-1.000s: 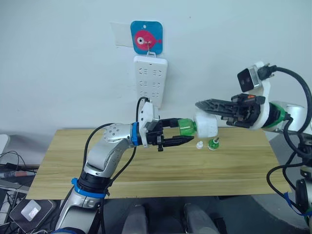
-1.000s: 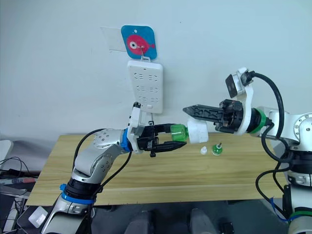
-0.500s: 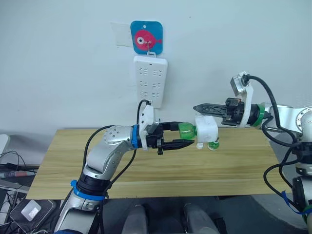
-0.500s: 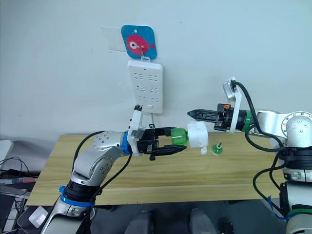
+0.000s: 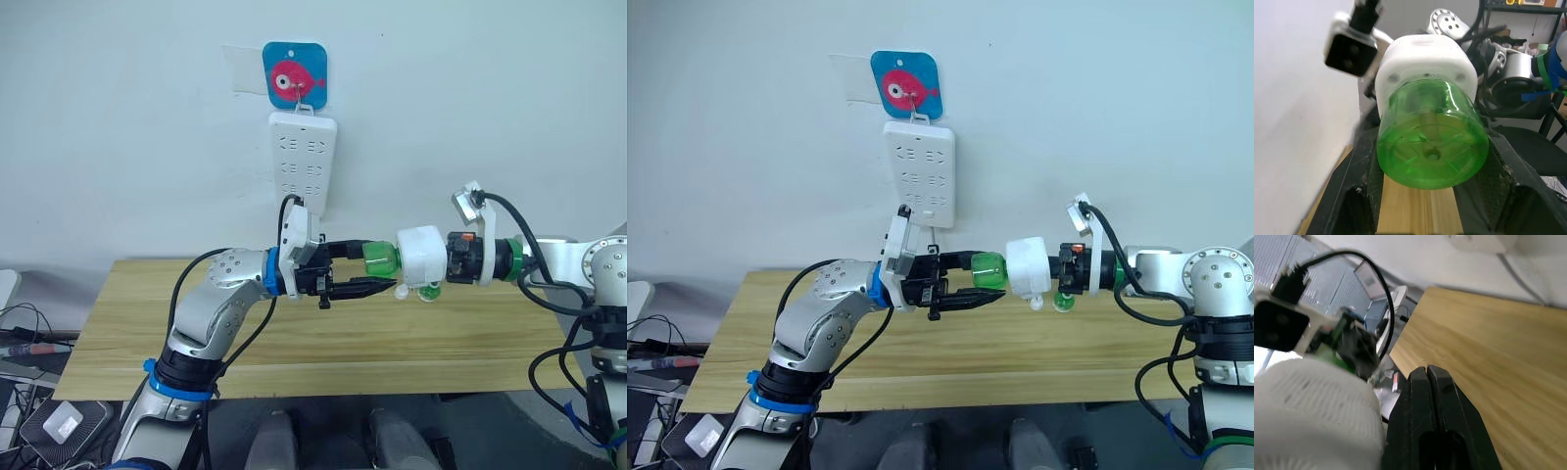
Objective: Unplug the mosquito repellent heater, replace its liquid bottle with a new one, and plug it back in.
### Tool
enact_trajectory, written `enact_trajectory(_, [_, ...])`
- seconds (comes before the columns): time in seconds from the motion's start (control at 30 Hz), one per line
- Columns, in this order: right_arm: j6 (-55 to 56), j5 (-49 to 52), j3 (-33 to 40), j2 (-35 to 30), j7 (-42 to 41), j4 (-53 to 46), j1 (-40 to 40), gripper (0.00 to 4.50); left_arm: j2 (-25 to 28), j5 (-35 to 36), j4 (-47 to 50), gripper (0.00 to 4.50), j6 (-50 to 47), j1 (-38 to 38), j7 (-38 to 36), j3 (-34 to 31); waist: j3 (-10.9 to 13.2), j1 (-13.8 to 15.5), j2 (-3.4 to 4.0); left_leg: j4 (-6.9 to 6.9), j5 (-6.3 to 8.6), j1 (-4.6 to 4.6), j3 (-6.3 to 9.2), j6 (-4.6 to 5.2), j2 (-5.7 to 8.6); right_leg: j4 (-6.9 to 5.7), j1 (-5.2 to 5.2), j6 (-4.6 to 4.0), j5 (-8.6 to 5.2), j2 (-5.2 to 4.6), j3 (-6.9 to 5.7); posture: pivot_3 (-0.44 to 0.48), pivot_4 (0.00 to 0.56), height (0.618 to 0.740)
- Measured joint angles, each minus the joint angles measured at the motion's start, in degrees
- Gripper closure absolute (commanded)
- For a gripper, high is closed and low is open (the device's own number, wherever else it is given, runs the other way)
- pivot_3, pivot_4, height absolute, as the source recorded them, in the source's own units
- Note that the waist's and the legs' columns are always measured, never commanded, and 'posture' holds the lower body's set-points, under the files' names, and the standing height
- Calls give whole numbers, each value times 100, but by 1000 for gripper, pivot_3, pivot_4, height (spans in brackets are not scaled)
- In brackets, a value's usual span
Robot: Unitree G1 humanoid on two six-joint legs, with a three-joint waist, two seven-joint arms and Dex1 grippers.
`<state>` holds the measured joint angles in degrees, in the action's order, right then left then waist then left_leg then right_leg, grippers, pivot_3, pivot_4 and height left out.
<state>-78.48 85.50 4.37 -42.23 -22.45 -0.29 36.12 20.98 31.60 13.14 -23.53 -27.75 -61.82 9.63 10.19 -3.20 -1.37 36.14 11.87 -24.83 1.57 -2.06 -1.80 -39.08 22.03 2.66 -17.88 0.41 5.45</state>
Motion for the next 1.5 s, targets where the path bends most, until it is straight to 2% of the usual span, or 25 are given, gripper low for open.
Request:
enact_trajectory(0.27, [-317, 159, 22, -125, -152, -317, -298, 4478, -12, -5, -28, 2279, 73, -33, 29, -13, 0, 0, 0, 1, 0, 0, 0, 0, 0, 0, 0, 0, 0, 0, 0, -43, 159, 740])
enact_trajectory(0.53, [-320, 1360, -24, -600, -83, -460, -570, 4478, -42, -39, -75, 2279, 327, -79, 96, -1, 0, 0, -1, 2, 0, 0, -1, 0, 1, 0, -2, 0, 0, 0, 0, -46, 161, 740])
enact_trajectory(0.7, [-69, 2169, -311, -956, 116, -523, -625, 4478, -35, -91, -162, 2279, 426, -105, 151, 2, 0, -9, -1, 3, 0, 1, -1, 0, 1, 0, -2, 0, 0, 2, 1, -51, 162, 740])
enact_trajectory(1.1, [349, 2355, -469, -1162, 162, -861, -820, 4478, 8, -176, -263, 2279, 410, -106, 163, 12, 1, -3, -1, 3, 0, 0, 1, 0, 0, 1, -2, 0, 0, 2, 0, -51, 164, 740])
enact_trajectory(1.23, [373, 1728, -449, -1160, -102, -1228, -912, 4478, 12, -252, -303, 2279, 372, -95, 186, 17, 0, -3, -1, 3, 0, 1, 4, 0, 0, 0, -2, 0, 0, 2, -3, -51, 165, 740])
enact_trajectory(1.33, [411, 933, -442, -1314, -681, -1541, -1188, 4478, 36, -266, -306, 2279, 312, -41, 215, 16, 1, 11, -1, 3, 0, 0, 3, 0, 1, 3, -2, 1, 0, 0, -3, -50, 165, 740])
enact_trajectory(1.4, [856, -254, -551, -1670, -1411, -1861, -1509, 4478, 131, -243, -306, 2279, 160, 25, 154, 16, 1, 24, -1, 3, 0, 0, 5, 0, 0, 4, -2, 1, -1, 0, -6, -49, 167, 740])
enact_trajectory(1.5, [2014, -1997, -839, -2021, -2383, -1923, -1810, 3867, 316, -62, -284, 2279, -207, 114, 35, 4, 0, 24, -1, 7, 0, 3, 5, 0, 0, 0, -2, 2, -1, 0, -6, -51, 166, 740])
